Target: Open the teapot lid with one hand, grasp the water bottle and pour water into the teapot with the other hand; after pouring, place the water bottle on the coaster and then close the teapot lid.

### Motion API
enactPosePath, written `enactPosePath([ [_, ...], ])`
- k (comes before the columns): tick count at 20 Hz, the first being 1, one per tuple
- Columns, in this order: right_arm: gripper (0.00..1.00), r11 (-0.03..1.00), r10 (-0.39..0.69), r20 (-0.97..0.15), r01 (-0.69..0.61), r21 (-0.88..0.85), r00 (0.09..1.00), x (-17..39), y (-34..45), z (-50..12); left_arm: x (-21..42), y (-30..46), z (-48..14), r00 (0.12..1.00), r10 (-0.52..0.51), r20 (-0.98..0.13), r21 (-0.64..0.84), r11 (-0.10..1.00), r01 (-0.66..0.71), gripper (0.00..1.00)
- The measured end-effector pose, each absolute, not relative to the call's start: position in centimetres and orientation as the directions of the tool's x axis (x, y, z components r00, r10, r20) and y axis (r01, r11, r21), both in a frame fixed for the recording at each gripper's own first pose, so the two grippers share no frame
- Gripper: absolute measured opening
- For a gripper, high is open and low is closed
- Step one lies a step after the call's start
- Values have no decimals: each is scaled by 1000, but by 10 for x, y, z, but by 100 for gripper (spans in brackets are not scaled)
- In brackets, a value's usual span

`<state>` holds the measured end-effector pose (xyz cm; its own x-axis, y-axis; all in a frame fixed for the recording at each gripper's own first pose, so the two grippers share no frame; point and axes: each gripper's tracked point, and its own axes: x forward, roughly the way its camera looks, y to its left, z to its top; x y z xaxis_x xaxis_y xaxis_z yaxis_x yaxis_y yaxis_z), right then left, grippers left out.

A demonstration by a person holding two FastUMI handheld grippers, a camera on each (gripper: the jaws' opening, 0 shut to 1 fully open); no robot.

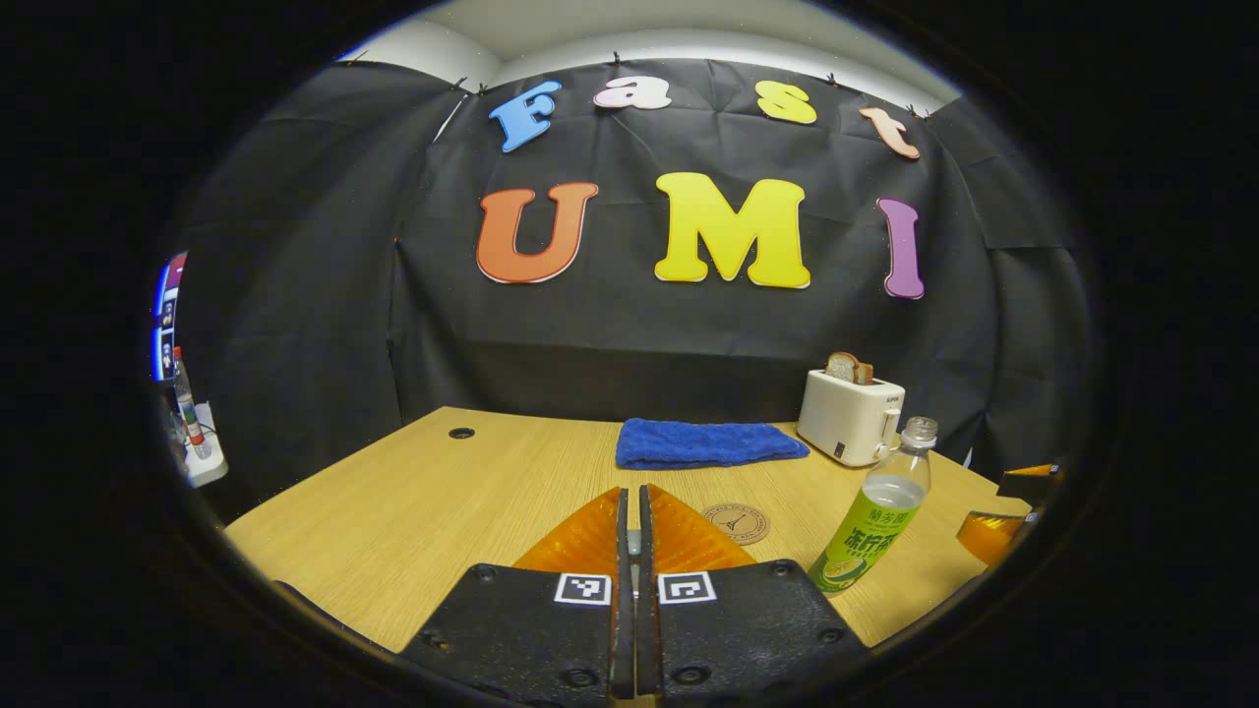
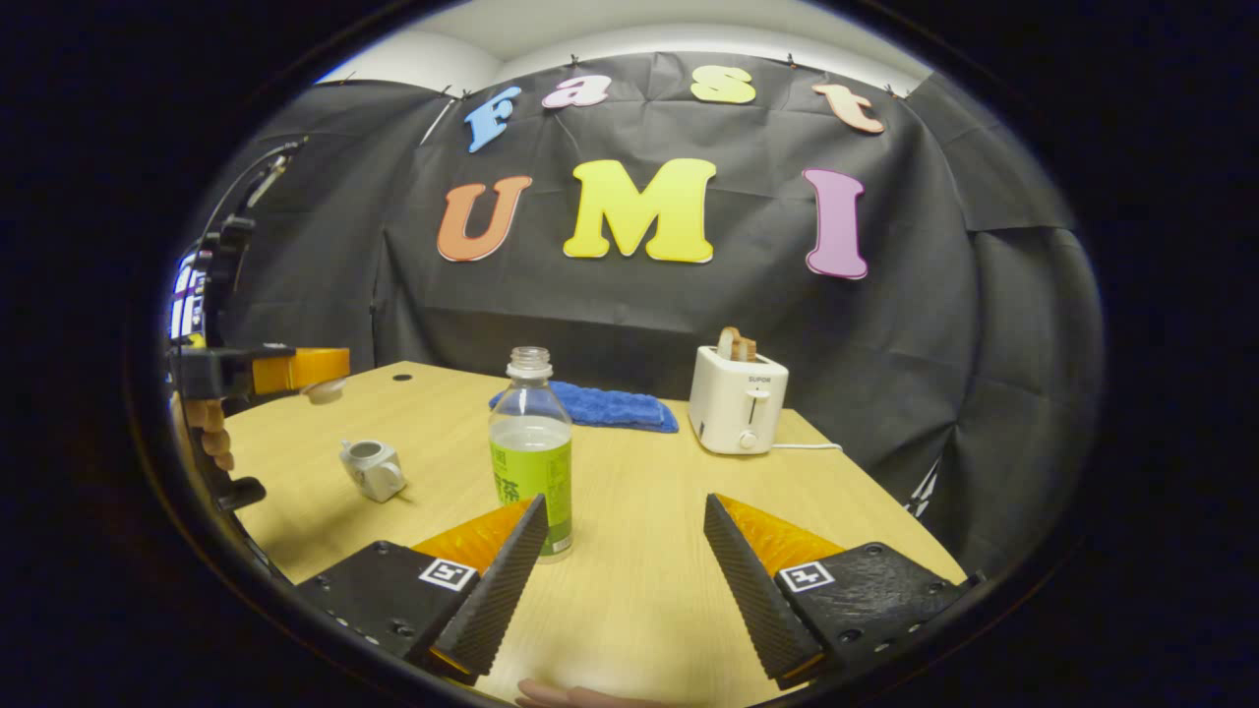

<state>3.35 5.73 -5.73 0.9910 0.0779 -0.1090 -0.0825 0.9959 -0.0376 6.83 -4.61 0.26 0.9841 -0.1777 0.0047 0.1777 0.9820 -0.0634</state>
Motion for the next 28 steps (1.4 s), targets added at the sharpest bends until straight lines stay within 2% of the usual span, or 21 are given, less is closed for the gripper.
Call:
enactPosePath([
  [3, 96, 993, 108, -94, -111, -34, 990, 33, 68, -57, 47, -41, 12, 984, -179, 5, -60, 982, 179, 4],
  [4, 93, 992, 117, -89, -120, -33, 989, 32, 72, -58, 39, -39, 11, 984, -177, 1, -57, 983, 177, 4],
  [5, 95, 991, 127, -82, -130, -28, 988, 33, 76, -57, 32, -37, 11, 984, -176, -2, -53, 983, 175, 4],
  [10, 96, 983, 182, -76, -183, -2, 980, 36, 99, -66, 0, -28, 10, 985, -172, -10, -33, 985, 172, 4],
  [16, 96, 972, 234, -25, -233, 42, 972, 58, 125, -67, -18, -30, 8, 972, -234, -4, -18, 972, 234, 3],
  [23, 96, 985, 171, -70, -168, 42, 983, 100, 138, -76, -18, -17, 7, 968, -251, -19, -51, 967, 250, 3],
  [28, 97, 989, 146, -63, -144, 39, 987, 124, 148, -76, -12, -1, 3, 972, -232, -32, -64, 971, 230, 4],
])
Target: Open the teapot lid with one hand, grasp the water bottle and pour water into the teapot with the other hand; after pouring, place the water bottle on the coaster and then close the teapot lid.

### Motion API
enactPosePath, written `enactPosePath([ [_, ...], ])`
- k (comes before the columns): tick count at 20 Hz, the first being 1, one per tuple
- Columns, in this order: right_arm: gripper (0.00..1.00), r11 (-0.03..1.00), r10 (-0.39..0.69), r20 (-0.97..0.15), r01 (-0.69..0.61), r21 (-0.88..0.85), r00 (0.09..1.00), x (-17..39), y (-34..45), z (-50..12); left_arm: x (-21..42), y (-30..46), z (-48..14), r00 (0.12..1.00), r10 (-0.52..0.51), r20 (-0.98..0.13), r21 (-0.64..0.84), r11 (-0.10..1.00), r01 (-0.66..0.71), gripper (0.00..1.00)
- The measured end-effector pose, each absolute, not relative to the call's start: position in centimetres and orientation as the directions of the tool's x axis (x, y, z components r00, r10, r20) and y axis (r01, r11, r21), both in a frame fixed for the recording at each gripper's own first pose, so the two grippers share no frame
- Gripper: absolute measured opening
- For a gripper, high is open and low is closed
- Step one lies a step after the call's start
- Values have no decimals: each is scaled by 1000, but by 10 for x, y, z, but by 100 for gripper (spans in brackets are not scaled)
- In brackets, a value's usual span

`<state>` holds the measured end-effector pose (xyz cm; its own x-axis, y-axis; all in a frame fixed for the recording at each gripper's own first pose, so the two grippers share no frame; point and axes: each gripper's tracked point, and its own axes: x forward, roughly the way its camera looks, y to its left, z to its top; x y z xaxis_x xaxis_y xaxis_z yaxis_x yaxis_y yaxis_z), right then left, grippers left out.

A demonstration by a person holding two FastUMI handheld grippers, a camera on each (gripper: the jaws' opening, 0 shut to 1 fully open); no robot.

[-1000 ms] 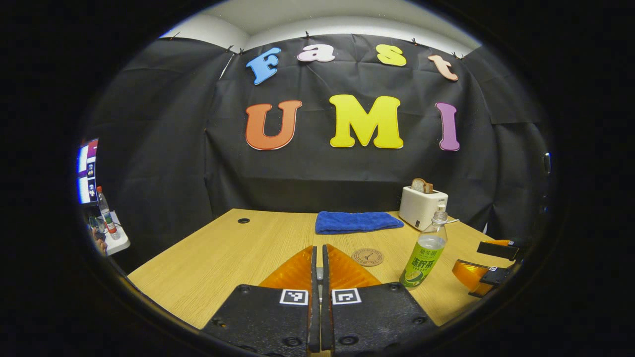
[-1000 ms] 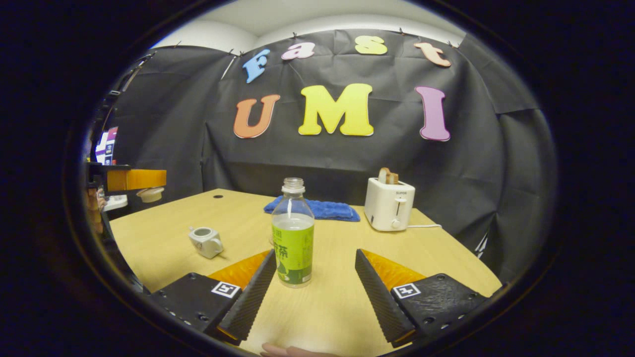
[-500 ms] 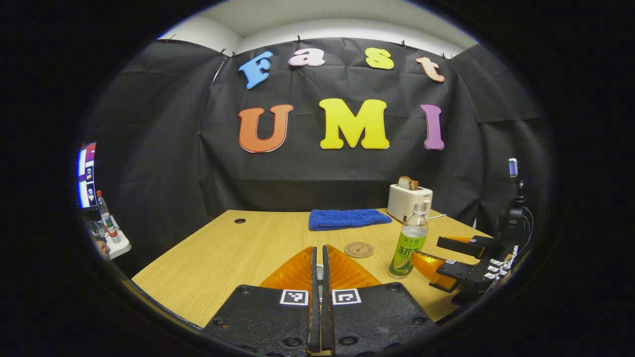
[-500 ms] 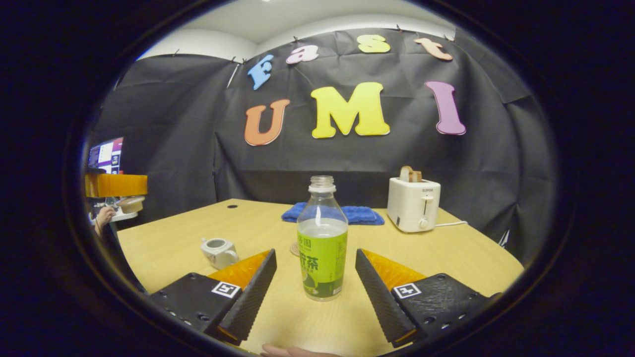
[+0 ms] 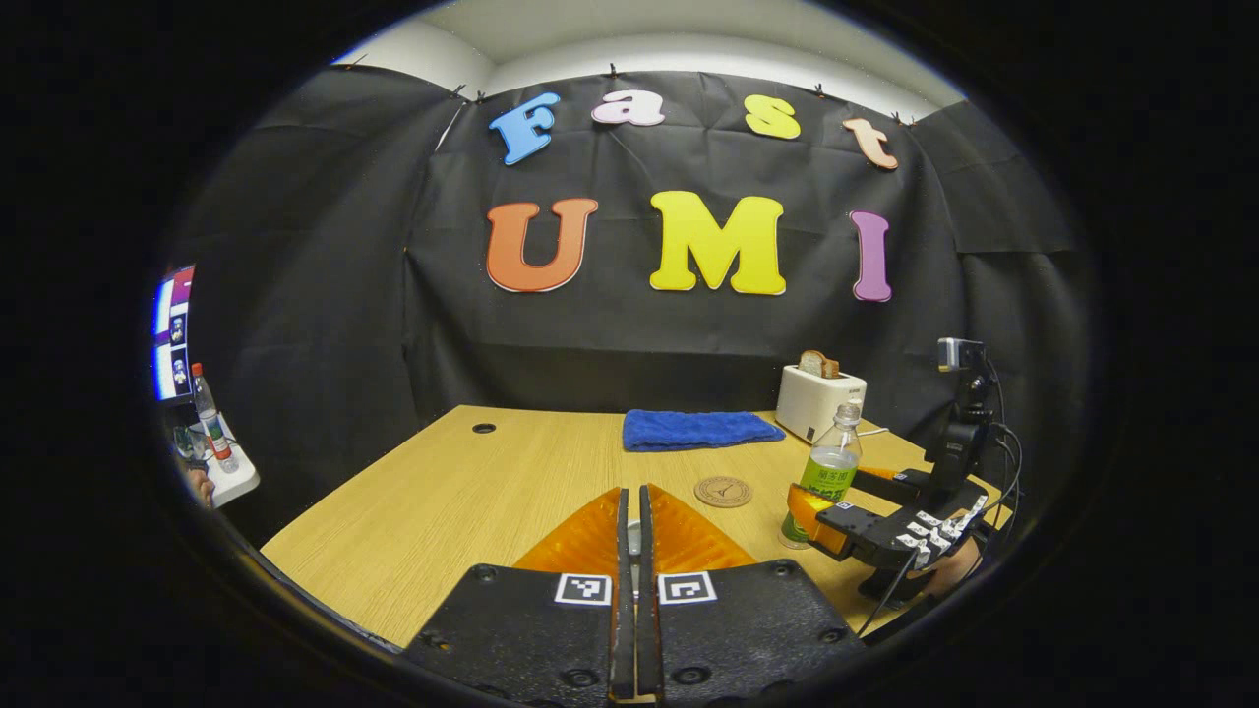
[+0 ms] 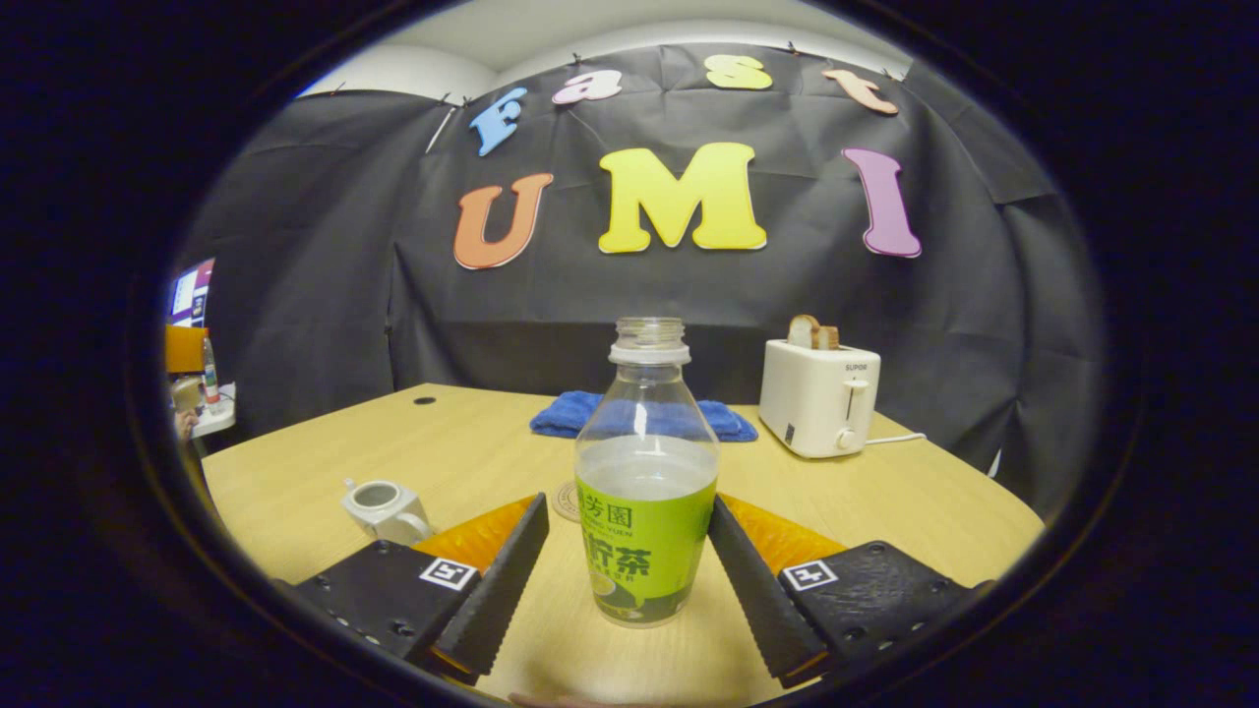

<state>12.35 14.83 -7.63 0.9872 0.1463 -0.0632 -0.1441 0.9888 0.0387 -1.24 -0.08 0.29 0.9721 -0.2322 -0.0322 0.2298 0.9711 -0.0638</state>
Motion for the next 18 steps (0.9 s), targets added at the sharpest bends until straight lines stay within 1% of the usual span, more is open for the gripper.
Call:
enactPosePath([
  [3, 93, 990, 136, -61, -134, 40, 989, 131, 148, -76, -10, 2, 2, 972, -232, -39, -72, 971, 229, 3],
  [6, 76, 990, 131, -53, -129, 55, 990, 136, 145, -75, -10, 2, 1, 971, -238, -39, -71, 970, 235, 3],
  [12, 72, 984, 174, -47, -172, 48, 984, 131, 147, -76, -12, -1, 3, 968, -248, -32, -61, 967, 246, 3],
  [18, 72, 986, 166, -31, -166, -15, 986, 123, 144, -64, -12, -1, 3, 966, -255, -32, -55, 966, 253, 3],
])
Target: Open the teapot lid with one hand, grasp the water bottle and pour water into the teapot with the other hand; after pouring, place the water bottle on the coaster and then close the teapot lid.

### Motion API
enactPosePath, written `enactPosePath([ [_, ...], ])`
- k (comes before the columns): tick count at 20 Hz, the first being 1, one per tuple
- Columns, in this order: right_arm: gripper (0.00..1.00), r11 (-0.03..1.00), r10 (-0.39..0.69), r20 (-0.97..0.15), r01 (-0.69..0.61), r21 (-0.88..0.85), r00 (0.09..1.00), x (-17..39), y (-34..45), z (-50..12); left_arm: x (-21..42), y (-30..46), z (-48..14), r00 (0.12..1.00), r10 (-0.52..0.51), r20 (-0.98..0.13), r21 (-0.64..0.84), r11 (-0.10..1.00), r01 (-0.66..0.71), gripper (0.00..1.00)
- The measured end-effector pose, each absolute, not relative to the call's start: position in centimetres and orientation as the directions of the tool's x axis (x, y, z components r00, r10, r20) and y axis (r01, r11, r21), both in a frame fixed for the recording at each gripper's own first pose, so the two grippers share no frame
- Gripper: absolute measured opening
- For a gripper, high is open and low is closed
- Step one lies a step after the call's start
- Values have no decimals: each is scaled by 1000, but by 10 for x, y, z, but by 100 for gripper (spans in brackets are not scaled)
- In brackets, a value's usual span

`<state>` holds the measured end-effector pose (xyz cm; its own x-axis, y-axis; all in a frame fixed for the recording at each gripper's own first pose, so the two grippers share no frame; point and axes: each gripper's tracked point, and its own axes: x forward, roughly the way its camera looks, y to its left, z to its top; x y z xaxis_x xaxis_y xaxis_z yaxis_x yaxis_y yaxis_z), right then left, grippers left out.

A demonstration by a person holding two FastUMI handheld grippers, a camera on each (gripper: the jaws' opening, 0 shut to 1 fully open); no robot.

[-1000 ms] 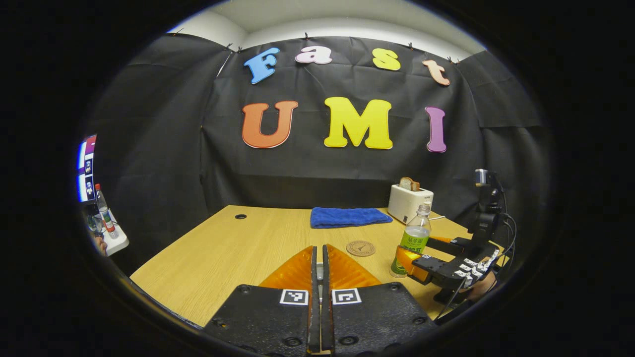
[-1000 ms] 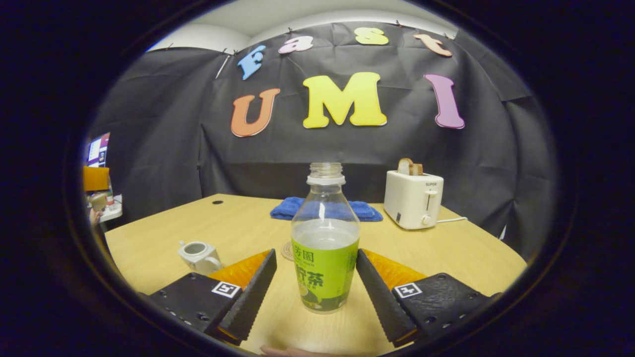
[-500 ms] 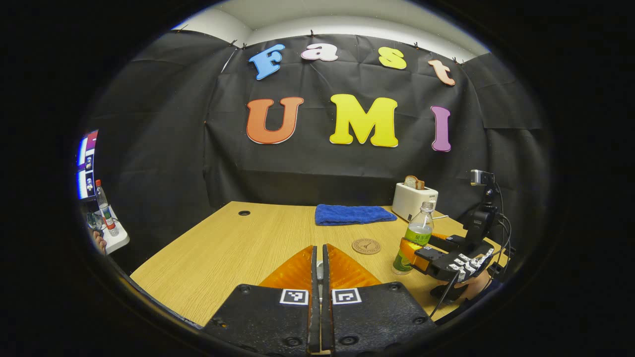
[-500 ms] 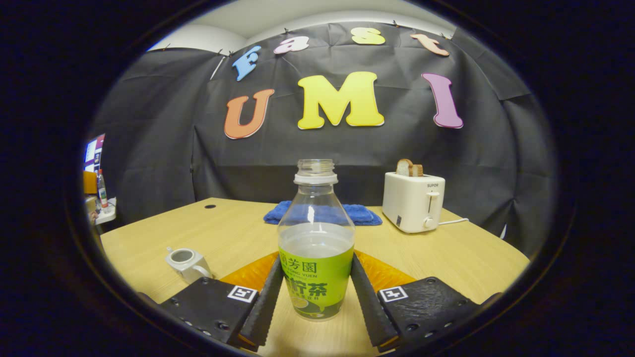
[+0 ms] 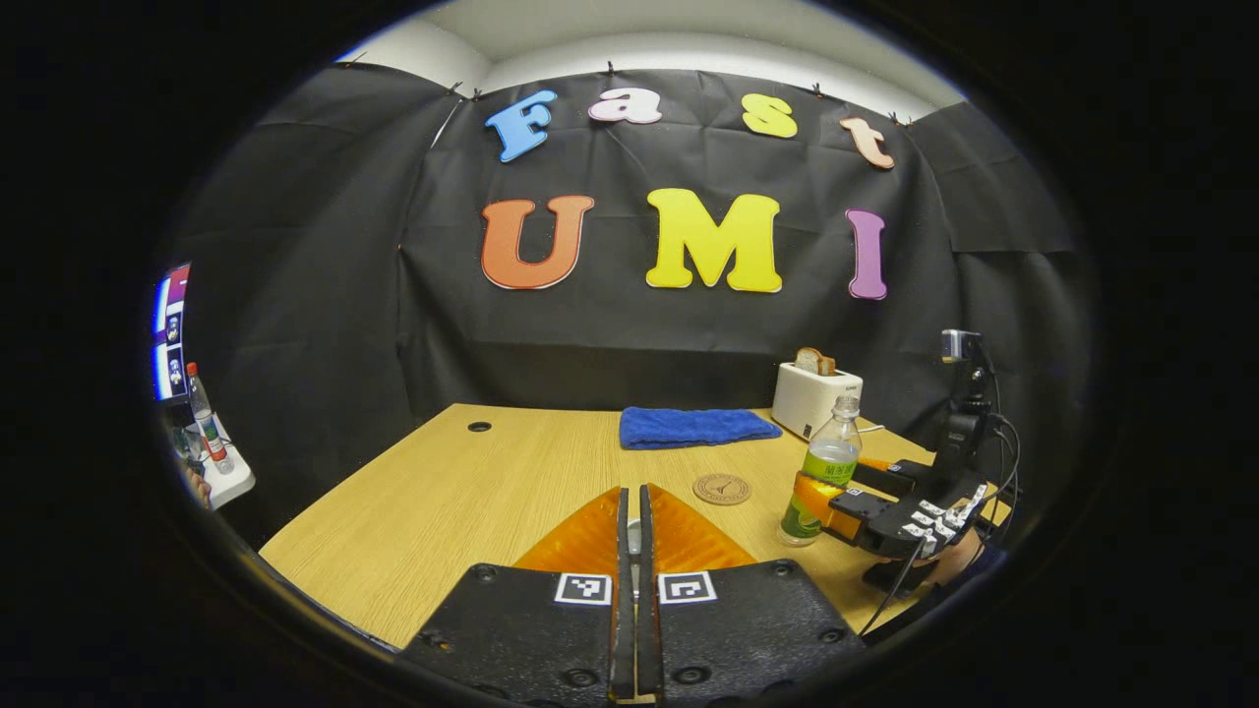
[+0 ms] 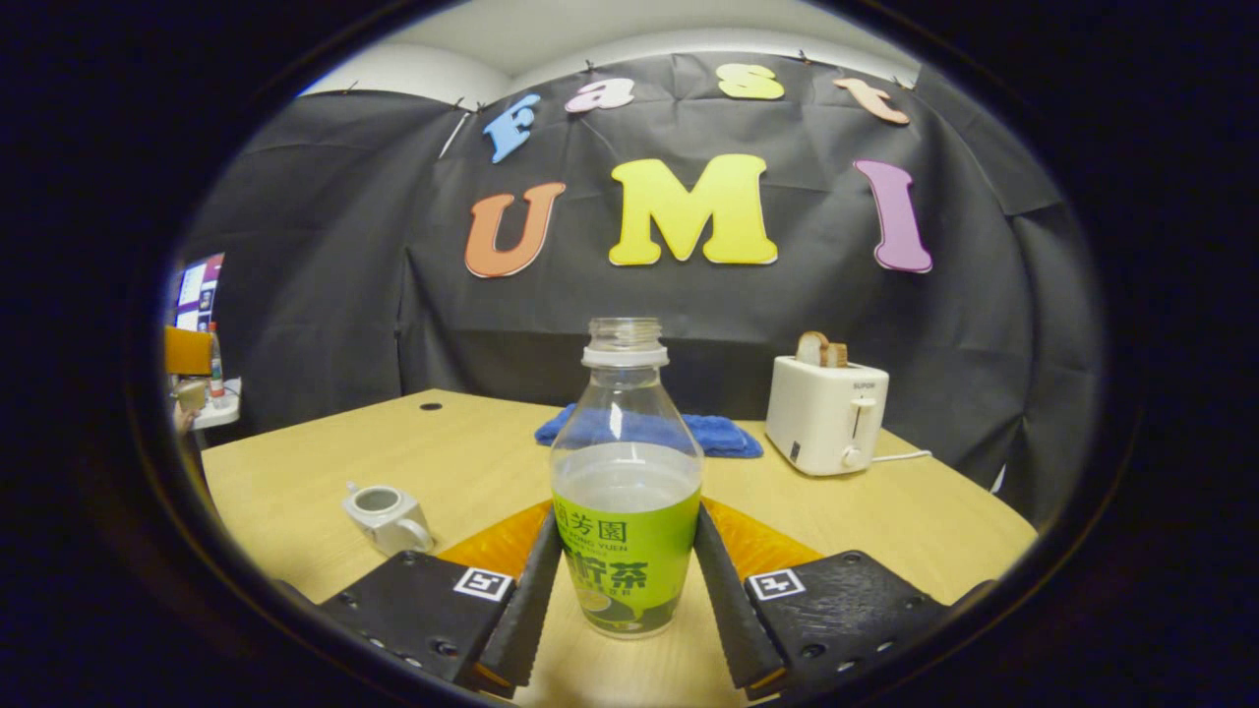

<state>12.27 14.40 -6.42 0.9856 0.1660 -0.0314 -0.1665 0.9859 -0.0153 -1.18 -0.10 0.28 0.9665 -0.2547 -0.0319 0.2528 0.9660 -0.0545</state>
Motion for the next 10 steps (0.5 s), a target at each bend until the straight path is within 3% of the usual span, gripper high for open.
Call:
enactPosePath([
  [10, 72, 940, 93, -97, -119, -320, 991, 121, 158, -50, -23, 8, 12, 956, -292, -8, 3, 956, 292, 3],
])
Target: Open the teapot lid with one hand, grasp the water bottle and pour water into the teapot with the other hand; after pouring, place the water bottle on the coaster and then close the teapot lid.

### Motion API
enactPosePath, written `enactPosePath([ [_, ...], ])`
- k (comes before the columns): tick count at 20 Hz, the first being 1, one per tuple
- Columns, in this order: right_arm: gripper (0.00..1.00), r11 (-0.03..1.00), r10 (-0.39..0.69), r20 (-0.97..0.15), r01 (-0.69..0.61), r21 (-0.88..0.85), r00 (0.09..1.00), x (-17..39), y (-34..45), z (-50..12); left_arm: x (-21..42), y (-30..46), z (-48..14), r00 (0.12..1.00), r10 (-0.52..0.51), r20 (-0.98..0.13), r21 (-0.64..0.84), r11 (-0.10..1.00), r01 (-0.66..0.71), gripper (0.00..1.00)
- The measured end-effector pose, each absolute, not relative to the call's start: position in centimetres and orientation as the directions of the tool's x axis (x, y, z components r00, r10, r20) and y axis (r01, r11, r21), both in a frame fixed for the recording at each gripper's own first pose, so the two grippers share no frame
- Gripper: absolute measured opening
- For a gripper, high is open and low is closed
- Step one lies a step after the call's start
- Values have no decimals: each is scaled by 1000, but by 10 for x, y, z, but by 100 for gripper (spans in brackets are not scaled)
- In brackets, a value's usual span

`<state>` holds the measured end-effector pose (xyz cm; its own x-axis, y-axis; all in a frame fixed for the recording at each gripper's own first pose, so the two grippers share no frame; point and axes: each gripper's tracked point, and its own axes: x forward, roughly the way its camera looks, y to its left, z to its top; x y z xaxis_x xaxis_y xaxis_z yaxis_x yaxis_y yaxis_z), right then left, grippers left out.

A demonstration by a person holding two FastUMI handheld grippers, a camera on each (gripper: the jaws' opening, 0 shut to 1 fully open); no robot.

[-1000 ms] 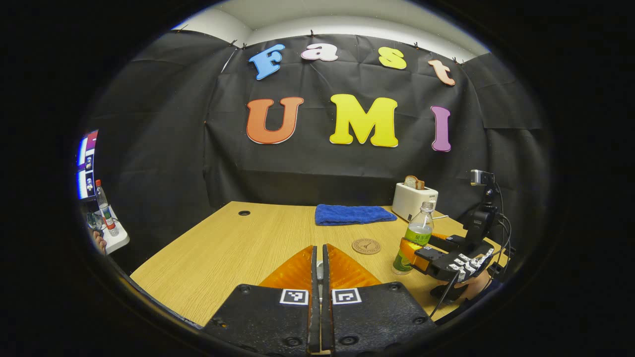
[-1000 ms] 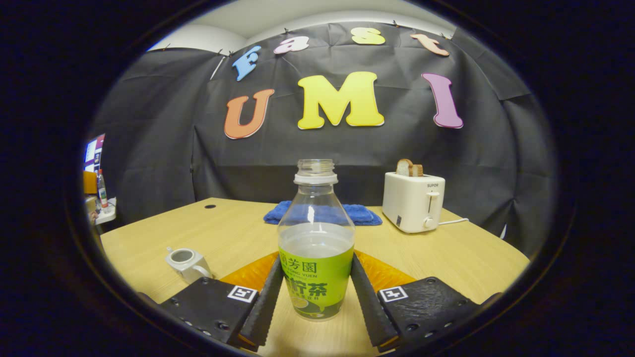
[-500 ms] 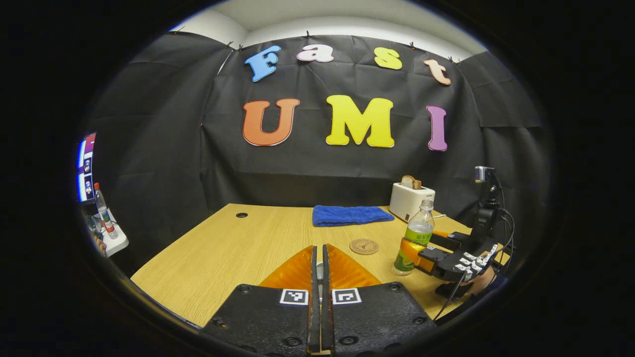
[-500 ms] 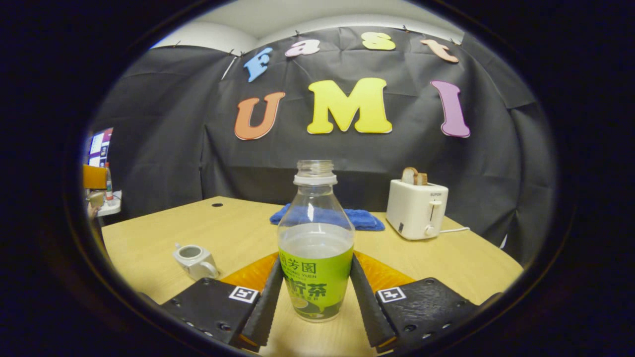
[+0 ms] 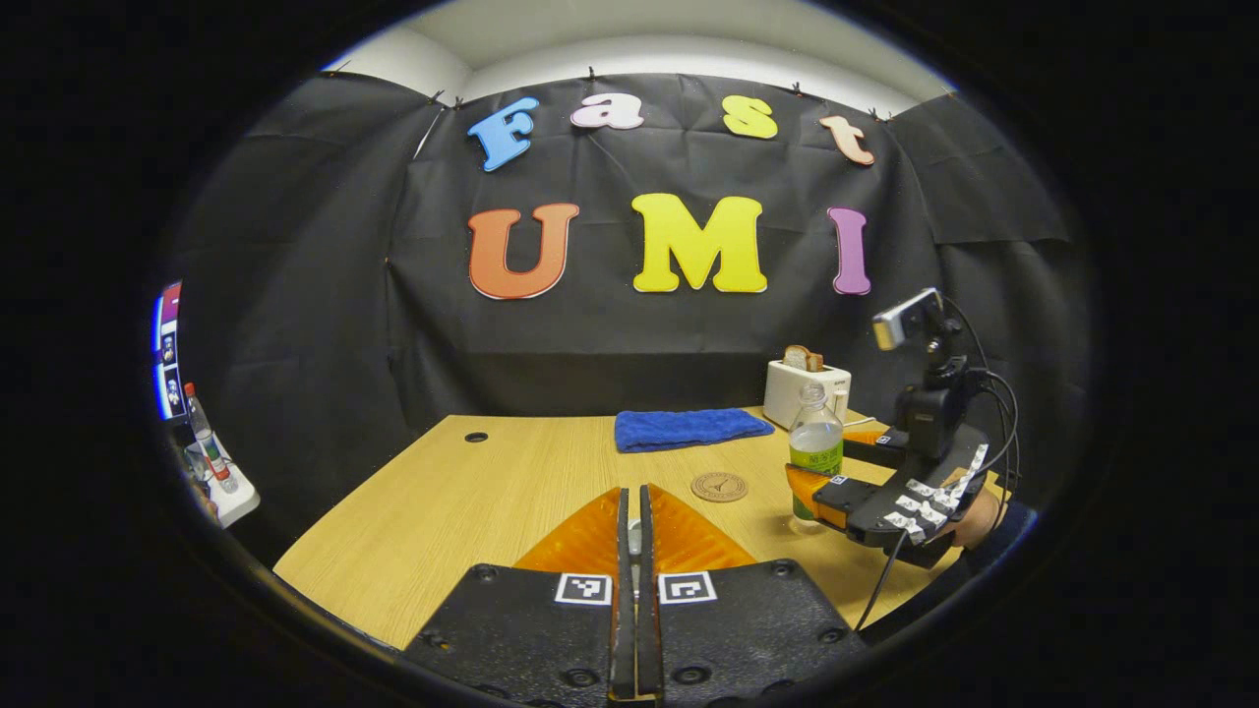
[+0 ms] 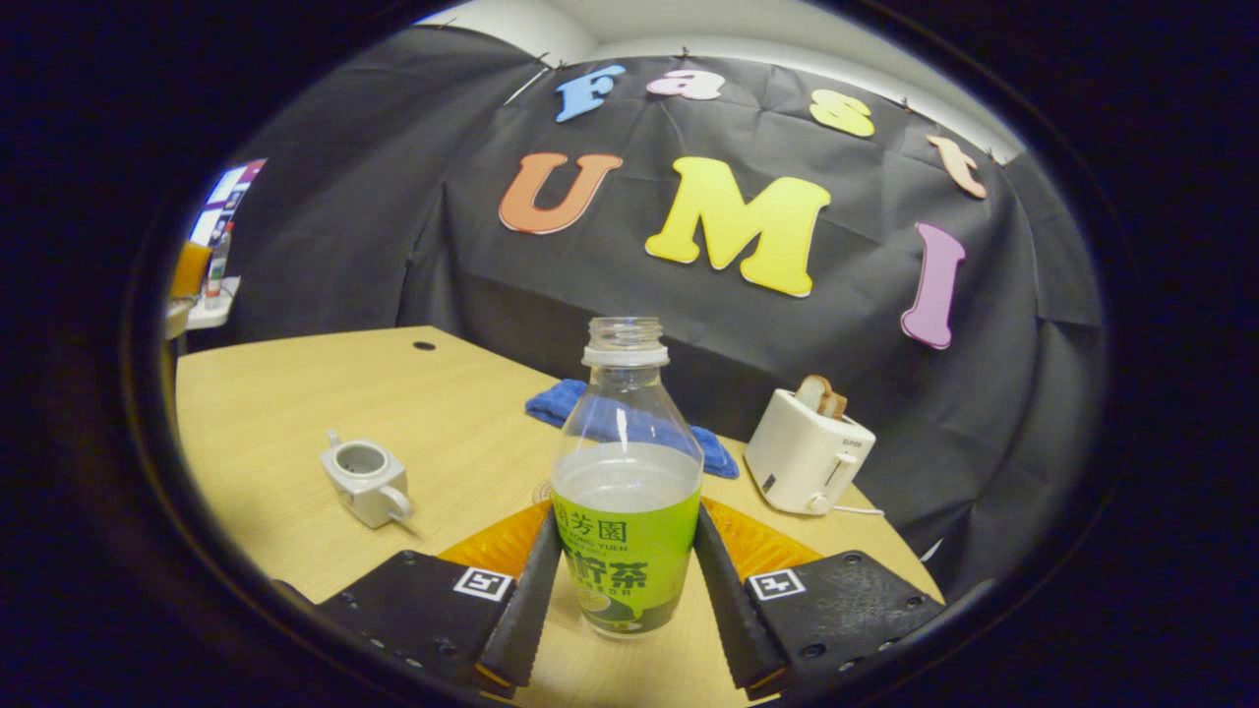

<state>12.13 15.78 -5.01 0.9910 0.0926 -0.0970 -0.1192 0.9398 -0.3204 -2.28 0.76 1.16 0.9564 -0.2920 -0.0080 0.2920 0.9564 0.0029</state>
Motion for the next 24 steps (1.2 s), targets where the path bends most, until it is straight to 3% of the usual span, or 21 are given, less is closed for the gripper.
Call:
enactPosePath([
  [7, 72, 780, 37, -111, -98, -617, 993, 133, 183, -46, -26, 28, 19, 958, -288, 13, -37, 957, 288, 4],
  [16, 72, 399, -23, -72, -57, -915, 997, 150, 216, -67, -28, 65, 26, 966, -256, 44, -88, 962, 259, 3],
  [24, 72, 11, 19, 93, 92, -996, 996, 153, 238, -54, -22, 82, 18, 975, -221, 22, -105, 969, 222, 3],
])
